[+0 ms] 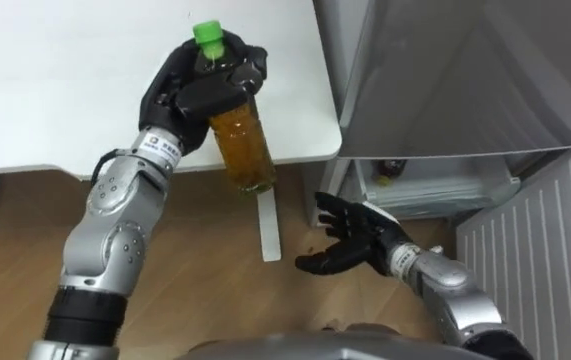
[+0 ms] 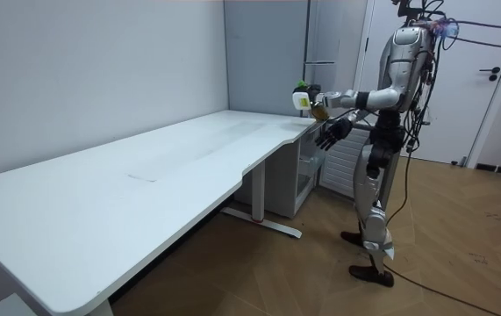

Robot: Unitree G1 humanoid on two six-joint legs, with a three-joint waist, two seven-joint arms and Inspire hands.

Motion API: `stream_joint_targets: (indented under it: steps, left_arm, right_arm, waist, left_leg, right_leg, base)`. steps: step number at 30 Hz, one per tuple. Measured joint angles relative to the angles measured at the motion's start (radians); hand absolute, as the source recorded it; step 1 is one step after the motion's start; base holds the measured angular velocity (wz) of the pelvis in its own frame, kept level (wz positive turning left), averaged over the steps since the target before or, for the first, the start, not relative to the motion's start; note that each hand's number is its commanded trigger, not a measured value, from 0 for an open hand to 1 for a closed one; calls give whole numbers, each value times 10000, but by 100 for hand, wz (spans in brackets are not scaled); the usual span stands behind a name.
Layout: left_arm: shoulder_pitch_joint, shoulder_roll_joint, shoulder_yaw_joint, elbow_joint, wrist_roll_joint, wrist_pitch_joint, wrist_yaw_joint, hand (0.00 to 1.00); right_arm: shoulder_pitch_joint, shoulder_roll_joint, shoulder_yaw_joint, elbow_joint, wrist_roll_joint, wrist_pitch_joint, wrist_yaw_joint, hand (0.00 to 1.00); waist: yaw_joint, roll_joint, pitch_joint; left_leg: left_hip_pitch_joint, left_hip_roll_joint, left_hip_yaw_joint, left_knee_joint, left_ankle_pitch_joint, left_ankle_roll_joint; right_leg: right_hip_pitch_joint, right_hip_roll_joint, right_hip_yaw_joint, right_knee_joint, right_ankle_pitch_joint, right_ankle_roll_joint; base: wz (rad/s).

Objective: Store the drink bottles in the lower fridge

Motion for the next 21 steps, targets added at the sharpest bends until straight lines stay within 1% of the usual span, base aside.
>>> stream_joint_targets:
  steps: [2,4,5,8,11,12,13,14,16,17,18,20,21]
  left_arm:
    - [155,50,-114,-2,0,-105,-60,100]
    - [218,147,-267,-2,0,-109,-87,100]
    - [253,184,-371,-2,0,-112,-87,100]
    - [277,243,-693,-2,0,-160,-242,100]
    - [379,292,-1085,-2,1,-178,-518,100]
    - [427,293,-1112,-1,8,-178,-584,100]
    - [485,315,-1173,0,7,-179,-699,100]
    - [503,391,-1229,0,7,-179,-776,100]
    - [569,406,-1275,0,-2,-182,-857,100]
    - [579,412,-1348,3,-2,-182,-858,100]
    - [580,412,-1382,3,-2,-182,-864,100]
    - [586,447,-1459,3,-10,-196,-900,100]
    - [589,459,-1464,5,-12,-196,-914,100]
  right_arm:
    - [33,-44,106,-444,167,5,521,0]
    - [67,-162,233,-806,207,9,886,0]
    - [69,-266,324,-1031,210,55,1106,0]
    - [74,-394,417,-1574,246,178,1739,0]
    - [75,-450,578,-2052,256,190,2348,0]
    - [84,-451,589,-2103,255,224,2432,0]
    - [83,-451,591,-2126,272,348,2547,0]
    - [81,-464,640,-2135,406,396,2674,0]
    - [73,-583,701,-2135,618,476,2812,0]
    - [52,-653,742,-2134,746,576,2851,0]
    - [52,-668,742,-2134,822,609,2867,0]
    - [59,-680,746,-2134,931,633,2894,0]
    - [59,-678,751,-2134,947,649,2905,0]
  waist:
    - [-25,-24,16]
    - [-18,-63,39]
    - [22,-70,44]
    - [169,-110,68]
    - [208,-161,61]
    - [219,-161,61]
    - [234,-180,55]
    - [230,-205,59]
    - [268,-242,64]
    - [291,-270,71]
    - [299,-290,81]
    - [309,-403,116]
    - [311,-434,119]
  left_leg:
    - [-8,-13,-183,13,0,0]
    - [-53,-13,-249,31,0,0]
    - [-74,-18,-254,59,-1,1]
    - [-223,-29,-307,141,-1,2]
    - [-400,-79,-481,224,-1,2]
    - [-411,-80,-484,236,-1,2]
    - [-461,-87,-525,289,-1,2]
    - [-488,-99,-600,301,0,3]
    - [-497,-113,-607,306,0,3]
    - [-487,-129,-605,306,0,4]
    - [-480,-142,-605,310,1,4]
    - [-492,-165,-602,339,0,6]
    - [-502,-166,-602,339,0,6]
  right_leg:
    - [17,-37,-135,0,-5,7]
    - [47,-52,-199,-1,-9,10]
    - [47,-65,-203,-1,-13,14]
    - [-44,-161,-296,33,-30,16]
    - [-130,-174,-448,39,-34,14]
    - [-128,-177,-450,45,-36,13]
    - [-127,-193,-465,60,-52,17]
    - [-128,-207,-463,75,-66,24]
    - [-134,-234,-468,113,-83,32]
    - [-135,-266,-472,153,-103,46]
    - [-139,-269,-474,192,-125,50]
    - [-150,-290,-472,227,-140,58]
    - [-159,-291,-472,227,-140,58]
  base:
    - [15]
    - [13]
    - [5]
    - [5]
    - [17]
    - [10]
    - [13]
    - [14]
    - [7]
    - [0]
    - [4]
    - [0]
    - [0]
